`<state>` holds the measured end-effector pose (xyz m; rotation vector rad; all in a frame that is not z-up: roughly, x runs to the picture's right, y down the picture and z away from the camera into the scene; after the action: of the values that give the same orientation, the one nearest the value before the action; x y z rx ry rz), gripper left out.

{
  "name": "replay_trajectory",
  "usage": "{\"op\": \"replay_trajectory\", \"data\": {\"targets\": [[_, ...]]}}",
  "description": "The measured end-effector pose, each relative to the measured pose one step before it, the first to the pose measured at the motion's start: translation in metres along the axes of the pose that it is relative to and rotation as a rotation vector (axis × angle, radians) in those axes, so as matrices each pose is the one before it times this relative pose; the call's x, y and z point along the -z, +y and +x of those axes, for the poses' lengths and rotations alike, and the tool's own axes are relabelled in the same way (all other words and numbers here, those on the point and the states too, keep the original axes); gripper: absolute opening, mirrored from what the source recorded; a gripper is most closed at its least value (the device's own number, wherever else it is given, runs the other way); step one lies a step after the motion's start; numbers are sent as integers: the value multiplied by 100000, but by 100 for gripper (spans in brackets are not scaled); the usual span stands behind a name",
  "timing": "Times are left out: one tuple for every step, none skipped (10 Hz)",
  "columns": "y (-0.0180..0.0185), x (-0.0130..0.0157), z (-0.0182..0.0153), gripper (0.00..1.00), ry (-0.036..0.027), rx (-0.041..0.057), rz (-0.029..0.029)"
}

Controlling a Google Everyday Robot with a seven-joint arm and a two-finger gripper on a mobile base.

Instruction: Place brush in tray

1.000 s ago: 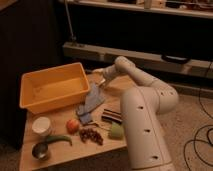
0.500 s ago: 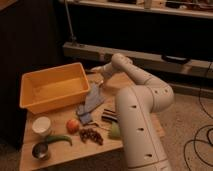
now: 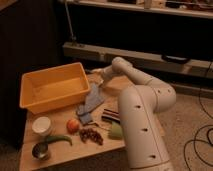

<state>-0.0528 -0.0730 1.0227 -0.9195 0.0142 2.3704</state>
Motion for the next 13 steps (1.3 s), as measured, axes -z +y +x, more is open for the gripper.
{"op": "replay_trajectory", "data": {"targets": [[-67,-54,-74,80,-452,-1892,-1498],[-57,-99,-32,79,-158,-1713,-1233],[-170,-257,17,70,-59,-1670,-929],[-130,-130,127,57,287,69,356],[83,-140,154,49,208,210,97],[4,-248,65,39,247,-644,518],[-452,-646,-110,28,266,-1618,2904],[22,-522,411,19,856,-181,1594],[42,-34,63,11,136,-46,2],[-99,120,-143,2,-177,-138,-8],[-95,144,-167,0,-227,-143,-19],[81,-139,144,0,164,173,68],[53,-83,95,0,114,113,54]]}}
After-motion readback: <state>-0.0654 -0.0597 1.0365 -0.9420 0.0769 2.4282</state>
